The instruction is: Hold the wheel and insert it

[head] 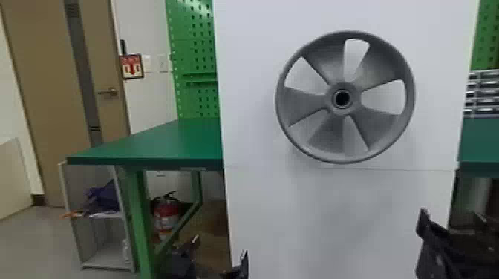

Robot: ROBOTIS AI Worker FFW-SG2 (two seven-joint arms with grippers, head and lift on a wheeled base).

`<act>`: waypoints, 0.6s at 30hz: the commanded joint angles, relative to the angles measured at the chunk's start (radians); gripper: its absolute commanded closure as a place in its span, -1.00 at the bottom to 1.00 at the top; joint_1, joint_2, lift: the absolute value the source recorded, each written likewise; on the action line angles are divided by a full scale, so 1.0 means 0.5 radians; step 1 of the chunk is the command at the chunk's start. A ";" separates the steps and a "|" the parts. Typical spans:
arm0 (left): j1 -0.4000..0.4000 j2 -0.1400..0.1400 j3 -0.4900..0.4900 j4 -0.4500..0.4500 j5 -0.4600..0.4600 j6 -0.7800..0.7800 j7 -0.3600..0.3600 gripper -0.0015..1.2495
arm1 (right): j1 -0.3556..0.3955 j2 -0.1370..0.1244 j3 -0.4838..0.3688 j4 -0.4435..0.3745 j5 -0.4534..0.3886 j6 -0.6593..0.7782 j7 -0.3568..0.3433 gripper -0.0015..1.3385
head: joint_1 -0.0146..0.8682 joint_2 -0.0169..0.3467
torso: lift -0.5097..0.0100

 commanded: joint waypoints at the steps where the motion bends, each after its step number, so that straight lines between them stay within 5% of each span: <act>1: 0.003 -0.001 0.017 -0.012 -0.003 0.000 0.000 -0.84 | 0.148 -0.011 -0.014 0.045 0.012 -0.155 0.002 -0.36 | -0.44 0.76 | -0.96; 8: 0.003 -0.001 0.004 -0.015 0.010 0.025 -0.018 -0.84 | 0.382 0.004 -0.041 0.101 0.033 -0.431 0.002 -0.36 | -0.44 0.76 | -0.96; 18: 0.022 -0.001 -0.011 -0.019 0.000 0.028 -0.025 -0.84 | 0.517 0.010 -0.063 0.220 0.082 -0.679 0.002 -0.36 | -0.44 0.76 | -0.96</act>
